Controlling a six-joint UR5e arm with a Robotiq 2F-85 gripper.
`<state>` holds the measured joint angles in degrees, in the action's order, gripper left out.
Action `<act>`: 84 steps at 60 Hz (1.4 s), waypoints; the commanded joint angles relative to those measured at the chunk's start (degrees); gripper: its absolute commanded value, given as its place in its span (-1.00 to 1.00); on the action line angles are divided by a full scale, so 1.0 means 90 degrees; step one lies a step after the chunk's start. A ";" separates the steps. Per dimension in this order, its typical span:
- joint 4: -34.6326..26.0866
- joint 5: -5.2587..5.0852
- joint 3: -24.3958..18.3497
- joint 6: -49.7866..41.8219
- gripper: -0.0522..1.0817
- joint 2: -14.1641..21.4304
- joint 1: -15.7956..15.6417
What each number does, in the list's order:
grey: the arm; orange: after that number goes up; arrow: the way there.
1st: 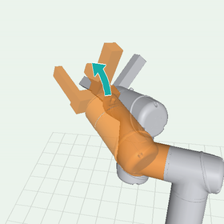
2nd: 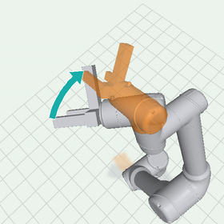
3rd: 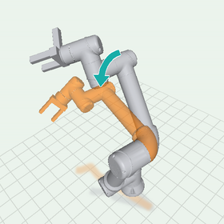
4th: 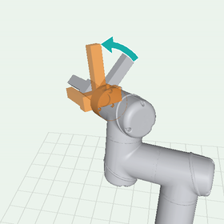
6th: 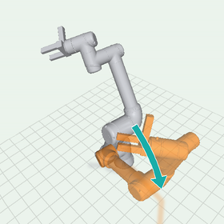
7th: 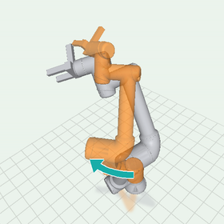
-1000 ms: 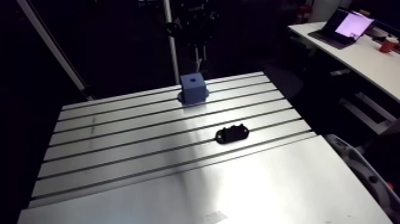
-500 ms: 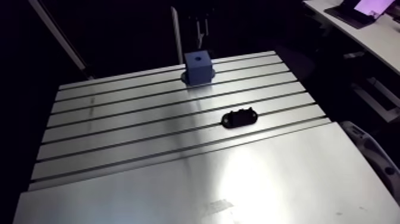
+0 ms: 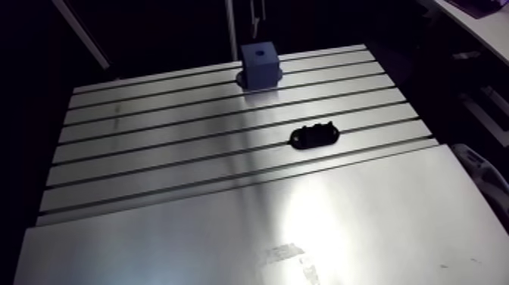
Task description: Pick up the M10 bolt and insert it into the hex recess until seated.
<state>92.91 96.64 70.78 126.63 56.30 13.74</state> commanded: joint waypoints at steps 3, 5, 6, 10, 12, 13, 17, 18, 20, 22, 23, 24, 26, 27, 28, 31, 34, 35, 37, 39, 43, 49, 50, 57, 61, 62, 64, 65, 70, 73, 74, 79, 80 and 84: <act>-0.0396 0.0065 -0.0304 -0.0167 0.49 -0.0175 -0.0022; -0.0438 0.0059 -0.0344 -0.0176 0.49 -0.0185 -0.0022; -0.0486 0.0075 -0.0366 -0.0169 0.49 -0.0195 -0.0022; -0.0671 0.0122 -0.0406 -0.0131 0.49 -0.0216 -0.0022; -0.0762 0.0143 -0.0442 -0.0104 0.48 -0.0233 -0.0022; -0.0762 0.0143 -0.0442 -0.0104 0.48 -0.0233 -0.0022; -0.0910 0.0166 -0.0487 0.0046 0.48 -0.0265 -0.0022; -0.0910 0.0166 -0.0487 0.0046 0.48 -0.0265 -0.0022; -0.0914 0.0166 -0.0495 0.0105 0.48 -0.0265 -0.0022; -0.0914 0.0166 -0.0513 0.0139 0.48 -0.0265 -0.0022; -0.0923 0.0166 -0.0533 0.0169 0.47 -0.0273 -0.0022; -0.0923 0.0166 -0.0533 0.0169 0.47 -0.0273 -0.0022; -0.0924 0.0166 -0.0536 0.0206 0.47 -0.0283 -0.0022; -0.0924 0.0166 -0.0536 0.0237 0.47 -0.0293 -0.0022; -0.0924 0.0166 -0.0536 0.0237 0.47 -0.0293 -0.0022; -0.0924 0.0166 -0.0546 0.0314 0.47 -0.0304 -0.0022; -0.0924 0.0166 -0.0580 0.0400 0.47 -0.0322 -0.0022; -0.0924 0.0166 -0.0580 0.0400 0.47 -0.0322 -0.0022; -0.0924 0.0166 -0.0601 0.0457 0.47 -0.0340 -0.0022; -0.0924 0.0166 -0.0612 0.0507 0.47 -0.0351 -0.0022; -0.0916 0.0175 -0.0676 0.0605 0.47 -0.0371 -0.0030; -0.0897 0.0176 -0.0814 0.0789 0.47 -0.0448 -0.0022; -0.0897 0.0176 -0.0814 0.0789 0.47 -0.0448 -0.0022; -0.0797 0.0304 -0.0849 0.1106 0.47 -0.0469 -0.0040; -0.0715 0.0367 -0.0849 0.1204 0.47 -0.0488 -0.0042; -0.0715 0.0367 -0.0849 0.1204 0.47 -0.0488 -0.0042; -0.0702 0.0379 -0.0849 0.1217 0.47 -0.0490 -0.0050; -0.0700 0.0380 -0.0849 0.1227 0.47 -0.0490 -0.0051; -0.0700 0.0389 -0.0814 0.1256 0.47 -0.0499 -0.0051; -0.0700 0.0400 -0.0810 0.1268 0.47 -0.0508 -0.0069; -0.0700 0.0400 -0.0810 0.1268 0.47 -0.0508 -0.0069; -0.0700 0.0443 -0.0819 0.1330 0.47 -0.0518 -0.0071; -0.0700 0.0443 -0.0819 0.1330 0.47 -0.0518 -0.0071; -0.0683 0.0566 -0.0810 0.1391 0.47 -0.0537 -0.0098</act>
<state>86.50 100.23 63.40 137.92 51.79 13.17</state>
